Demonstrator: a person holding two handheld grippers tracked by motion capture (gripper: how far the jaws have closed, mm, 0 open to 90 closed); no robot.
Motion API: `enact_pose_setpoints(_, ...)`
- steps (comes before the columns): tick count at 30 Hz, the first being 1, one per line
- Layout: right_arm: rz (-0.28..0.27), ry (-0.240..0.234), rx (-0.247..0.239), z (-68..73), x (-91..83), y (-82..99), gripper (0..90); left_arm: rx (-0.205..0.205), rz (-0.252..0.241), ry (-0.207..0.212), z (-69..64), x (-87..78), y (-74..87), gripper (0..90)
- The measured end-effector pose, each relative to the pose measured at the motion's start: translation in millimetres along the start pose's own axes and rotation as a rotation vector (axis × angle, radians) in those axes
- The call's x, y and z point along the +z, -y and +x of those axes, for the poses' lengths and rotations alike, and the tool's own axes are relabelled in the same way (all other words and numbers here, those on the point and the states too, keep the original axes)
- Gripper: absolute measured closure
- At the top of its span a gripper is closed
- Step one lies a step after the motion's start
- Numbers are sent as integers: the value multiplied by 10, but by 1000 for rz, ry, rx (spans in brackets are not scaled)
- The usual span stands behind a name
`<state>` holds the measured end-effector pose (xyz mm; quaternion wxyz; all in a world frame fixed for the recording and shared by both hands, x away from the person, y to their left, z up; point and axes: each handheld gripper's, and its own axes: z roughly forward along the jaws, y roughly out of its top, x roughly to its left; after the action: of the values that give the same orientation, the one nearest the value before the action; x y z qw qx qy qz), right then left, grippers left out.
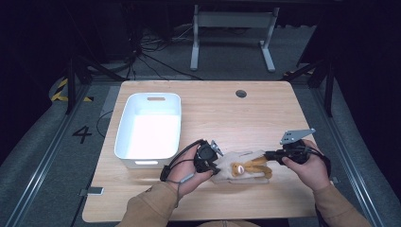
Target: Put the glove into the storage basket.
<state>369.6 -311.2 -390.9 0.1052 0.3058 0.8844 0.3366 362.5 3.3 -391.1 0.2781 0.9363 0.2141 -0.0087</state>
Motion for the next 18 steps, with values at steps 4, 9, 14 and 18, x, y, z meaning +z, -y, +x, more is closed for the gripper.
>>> enact_pose_setpoints(4, -7, 24, 28, 65, -149, 46, 885, 47, 5, 19, 4, 2, -76, 812)
enact_pose_setpoints(9, -4, 34, 43, 95, -201, 96, 885, 65, 22, 30, 34, 58, -112, 809)
enact_pose_setpoints(14, 10, 25, 61, 92, -140, 159, 885, 52, 61, 31, 72, 121, -113, 808)
enact_pose_setpoints(18, 30, 24, 64, 73, -25, 185, 884, 49, 84, 31, 65, 174, -105, 804)
